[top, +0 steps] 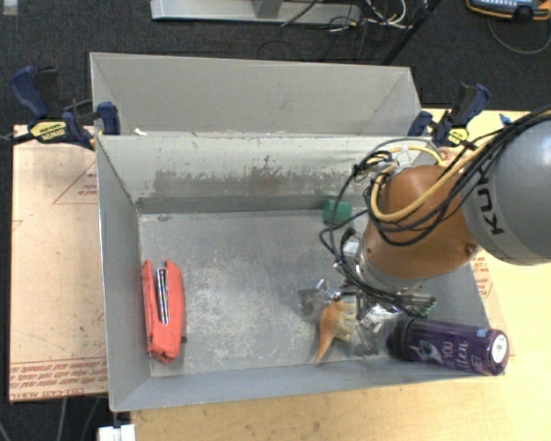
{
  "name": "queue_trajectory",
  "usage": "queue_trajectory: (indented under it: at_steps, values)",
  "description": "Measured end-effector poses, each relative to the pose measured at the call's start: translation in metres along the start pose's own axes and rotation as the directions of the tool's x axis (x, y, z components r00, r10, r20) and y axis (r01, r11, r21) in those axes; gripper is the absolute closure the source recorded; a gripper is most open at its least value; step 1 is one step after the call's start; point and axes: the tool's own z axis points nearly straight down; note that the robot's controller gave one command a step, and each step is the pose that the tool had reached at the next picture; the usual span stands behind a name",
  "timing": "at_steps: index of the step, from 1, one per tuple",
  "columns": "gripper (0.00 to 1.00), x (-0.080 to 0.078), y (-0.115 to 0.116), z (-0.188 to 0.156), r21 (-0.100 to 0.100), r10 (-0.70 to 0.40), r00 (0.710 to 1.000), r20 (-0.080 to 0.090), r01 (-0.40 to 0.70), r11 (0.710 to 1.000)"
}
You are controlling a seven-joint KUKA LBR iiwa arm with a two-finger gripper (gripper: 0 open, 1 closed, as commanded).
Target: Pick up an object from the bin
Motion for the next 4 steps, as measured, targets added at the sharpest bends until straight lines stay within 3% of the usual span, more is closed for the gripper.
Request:
queue_trajectory:
  at_steps: [1,3,4]
  values:
    - [1.00,0.005,-0.017,0.020,0.002,-0.244,0.970,0.003,0.244,0.970]
    - [1.00,0.006,-0.016,0.015,-0.004,-0.244,0.970,0.001,0.244,0.970]
    - [1.00,0.007,-0.014,-0.006,-0.009,-0.244,0.970,-0.001,0.244,0.970]
